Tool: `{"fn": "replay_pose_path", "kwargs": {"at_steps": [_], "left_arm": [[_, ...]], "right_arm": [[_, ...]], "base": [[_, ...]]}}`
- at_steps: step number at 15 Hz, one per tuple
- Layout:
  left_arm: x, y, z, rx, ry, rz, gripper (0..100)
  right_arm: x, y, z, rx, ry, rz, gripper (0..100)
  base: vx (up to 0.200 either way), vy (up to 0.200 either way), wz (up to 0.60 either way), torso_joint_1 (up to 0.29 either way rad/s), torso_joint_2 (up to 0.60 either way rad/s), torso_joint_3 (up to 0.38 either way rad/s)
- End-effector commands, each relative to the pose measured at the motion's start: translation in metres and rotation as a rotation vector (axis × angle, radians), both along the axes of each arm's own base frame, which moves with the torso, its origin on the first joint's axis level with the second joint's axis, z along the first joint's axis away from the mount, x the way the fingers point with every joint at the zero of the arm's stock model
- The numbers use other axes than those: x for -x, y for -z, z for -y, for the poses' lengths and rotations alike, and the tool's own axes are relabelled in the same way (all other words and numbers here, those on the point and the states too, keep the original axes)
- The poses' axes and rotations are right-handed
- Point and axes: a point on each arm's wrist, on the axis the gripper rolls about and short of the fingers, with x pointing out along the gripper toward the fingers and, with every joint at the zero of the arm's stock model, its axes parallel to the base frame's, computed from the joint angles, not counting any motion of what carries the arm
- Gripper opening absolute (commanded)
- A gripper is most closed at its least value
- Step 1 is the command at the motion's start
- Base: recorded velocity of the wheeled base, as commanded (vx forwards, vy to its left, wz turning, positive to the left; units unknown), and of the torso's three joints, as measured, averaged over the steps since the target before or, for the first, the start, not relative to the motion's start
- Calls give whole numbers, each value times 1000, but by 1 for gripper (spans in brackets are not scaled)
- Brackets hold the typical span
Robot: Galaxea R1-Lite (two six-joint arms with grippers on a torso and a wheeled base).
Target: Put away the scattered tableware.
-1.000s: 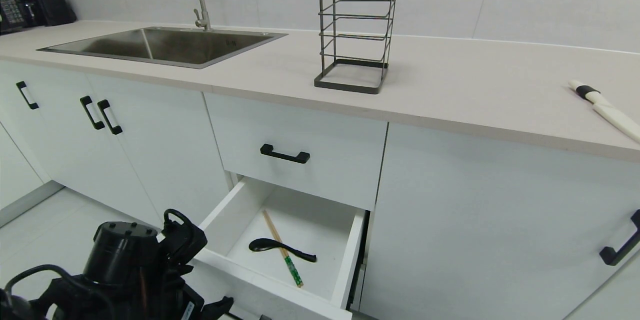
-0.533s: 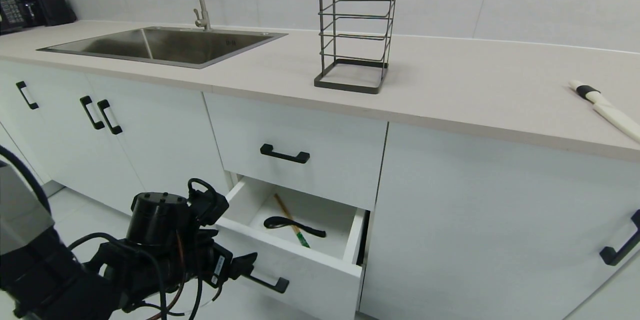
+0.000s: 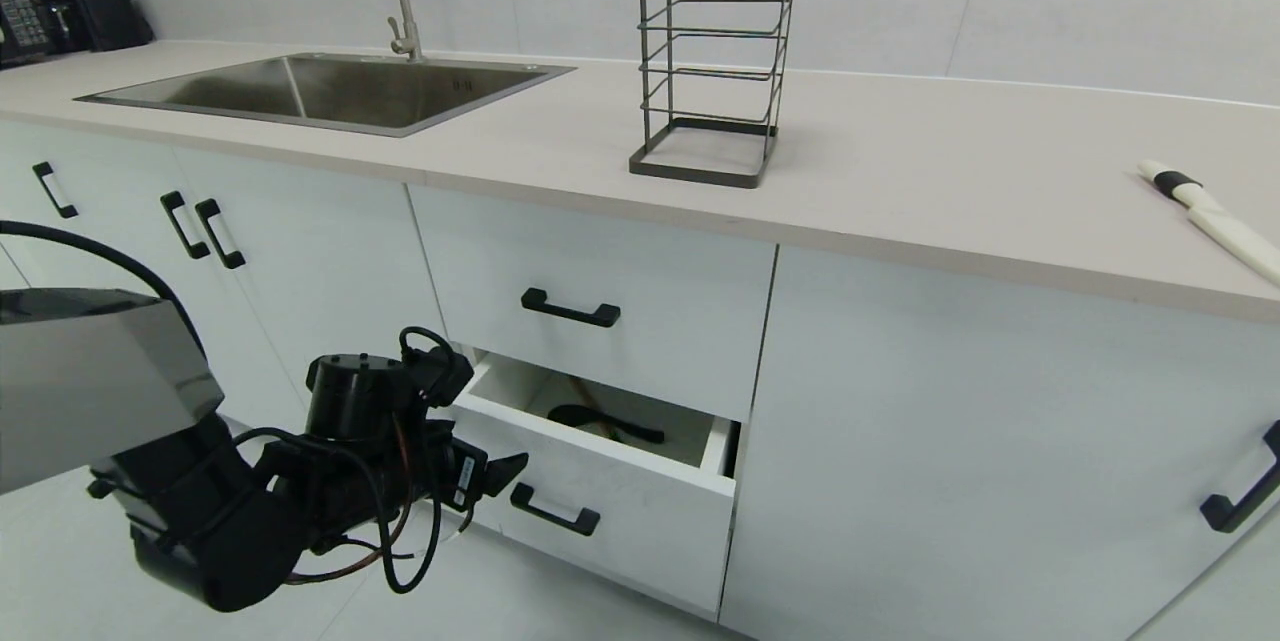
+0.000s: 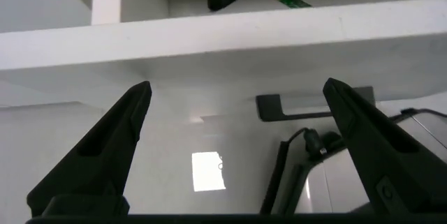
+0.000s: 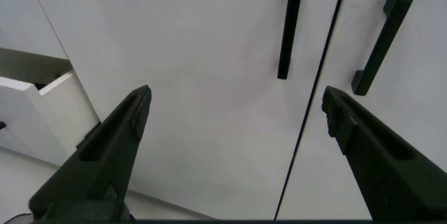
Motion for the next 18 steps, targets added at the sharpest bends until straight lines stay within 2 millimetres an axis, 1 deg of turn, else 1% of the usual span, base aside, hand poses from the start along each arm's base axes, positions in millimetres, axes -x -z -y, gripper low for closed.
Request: {"fn": "replay_pose_path", "kwargs": {"at_steps": [1, 7, 10, 15, 16, 18], "left_arm": [[-15, 4, 4, 7, -1, 20, 100], [-41, 7, 13, 22, 2, 66, 100], [-54, 6, 17, 40, 3, 117, 100], [-53, 4, 15, 43, -3, 130, 100], [-48, 7, 15, 38, 2, 115, 100], [-40, 4, 14, 35, 4, 112, 100]], "right_arm": [[0, 0, 0, 0, 0, -1, 100], [0, 0, 0, 0, 0, -1, 100], [0, 0, 0, 0, 0, -1, 100], [0, 0, 0, 0, 0, -1, 100], [0, 0, 0, 0, 0, -1, 100], [0, 0, 0, 0, 0, -1, 100]], "base": [[0, 0, 0, 0, 0, 0], [0, 0, 0, 0, 0, 0], [0, 0, 0, 0, 0, 0], [0, 0, 0, 0, 0, 0], [0, 0, 0, 0, 0, 0], [0, 0, 0, 0, 0, 0]]}}
